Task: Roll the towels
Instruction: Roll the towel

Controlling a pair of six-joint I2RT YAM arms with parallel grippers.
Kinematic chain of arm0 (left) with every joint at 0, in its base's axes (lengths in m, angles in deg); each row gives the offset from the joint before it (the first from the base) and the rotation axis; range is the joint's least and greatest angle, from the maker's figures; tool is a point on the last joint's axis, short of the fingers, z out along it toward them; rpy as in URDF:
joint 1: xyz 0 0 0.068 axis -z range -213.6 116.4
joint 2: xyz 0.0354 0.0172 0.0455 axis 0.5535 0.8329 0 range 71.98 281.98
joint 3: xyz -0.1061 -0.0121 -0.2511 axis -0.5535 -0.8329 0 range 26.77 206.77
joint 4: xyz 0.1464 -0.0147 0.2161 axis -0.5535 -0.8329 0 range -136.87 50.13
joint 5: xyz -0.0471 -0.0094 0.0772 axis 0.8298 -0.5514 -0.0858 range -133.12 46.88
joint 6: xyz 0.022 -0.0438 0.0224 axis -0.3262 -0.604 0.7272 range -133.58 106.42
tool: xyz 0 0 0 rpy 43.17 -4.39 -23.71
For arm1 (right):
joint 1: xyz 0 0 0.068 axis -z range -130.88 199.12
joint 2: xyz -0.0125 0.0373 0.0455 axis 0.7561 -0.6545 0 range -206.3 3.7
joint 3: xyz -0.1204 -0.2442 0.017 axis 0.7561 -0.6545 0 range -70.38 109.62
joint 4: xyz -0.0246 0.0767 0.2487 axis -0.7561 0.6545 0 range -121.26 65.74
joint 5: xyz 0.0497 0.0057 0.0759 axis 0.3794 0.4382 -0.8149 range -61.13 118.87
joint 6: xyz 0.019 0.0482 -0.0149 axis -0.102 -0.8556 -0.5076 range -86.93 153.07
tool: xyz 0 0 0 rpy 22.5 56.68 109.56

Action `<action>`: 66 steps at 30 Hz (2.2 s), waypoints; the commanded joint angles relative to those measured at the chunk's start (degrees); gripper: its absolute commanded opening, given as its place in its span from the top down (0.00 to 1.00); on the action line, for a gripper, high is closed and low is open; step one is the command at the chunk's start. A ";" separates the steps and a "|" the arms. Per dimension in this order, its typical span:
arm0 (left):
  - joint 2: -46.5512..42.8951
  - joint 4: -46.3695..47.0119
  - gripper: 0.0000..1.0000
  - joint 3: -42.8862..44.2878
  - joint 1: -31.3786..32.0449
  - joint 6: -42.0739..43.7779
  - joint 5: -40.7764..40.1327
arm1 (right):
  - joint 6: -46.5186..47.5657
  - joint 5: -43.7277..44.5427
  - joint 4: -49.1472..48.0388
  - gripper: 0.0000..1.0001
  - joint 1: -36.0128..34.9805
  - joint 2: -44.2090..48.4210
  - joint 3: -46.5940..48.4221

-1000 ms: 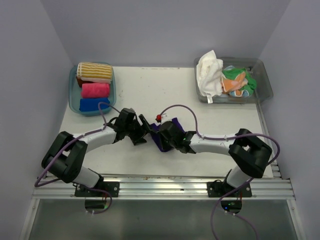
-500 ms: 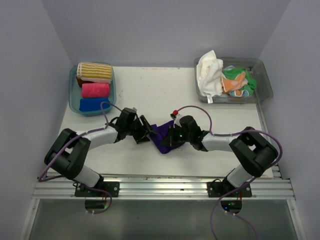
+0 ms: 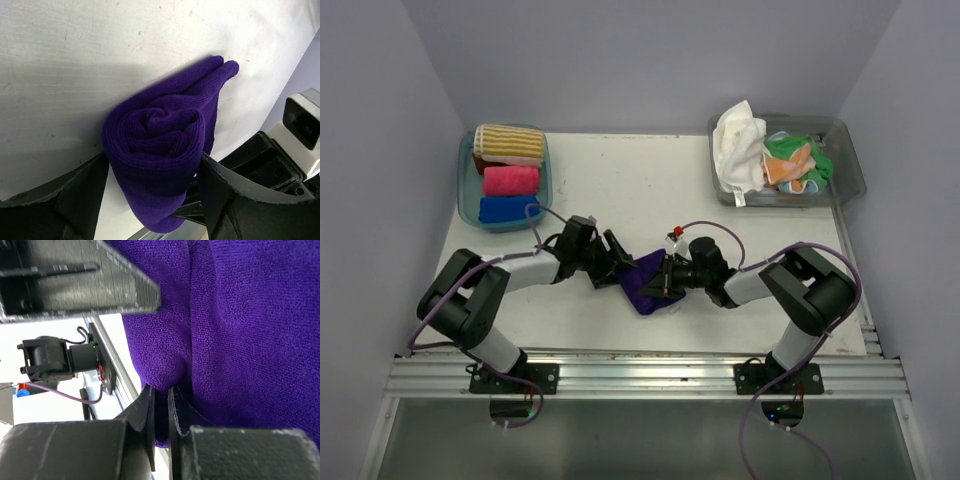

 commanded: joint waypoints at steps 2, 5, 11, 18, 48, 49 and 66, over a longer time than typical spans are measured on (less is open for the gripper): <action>0.60 1.19 0.27 3.33 0.29 0.85 -3.80 | 1.04 -1.06 1.99 1.00 -0.34 0.98 -0.67; -0.19 -1.88 0.30 4.56 0.29 0.50 -8.97 | 2.62 0.00 4.88 1.00 -0.34 1.95 -0.23; 1.38 -8.47 0.36 8.60 0.30 1.55 -11.73 | 5.08 1.05 8.23 1.00 -0.34 3.27 0.12; 4.64 -12.60 0.46 11.77 0.73 2.43 -11.64 | 7.10 2.81 11.48 1.00 -0.34 4.59 0.91; 10.36 -19.46 0.70 17.40 2.32 5.69 -7.94 | 27.04 51.75 58.94 0.32 -19.31 20.06 23.40; 10.44 -19.55 0.70 17.48 2.32 5.69 -7.95 | 27.84 54.99 59.91 0.32 -22.02 19.10 24.54; 10.88 -20.61 0.70 17.92 2.58 5.33 -8.21 | 39.36 82.96 68.09 0.33 -38.48 -3.75 41.08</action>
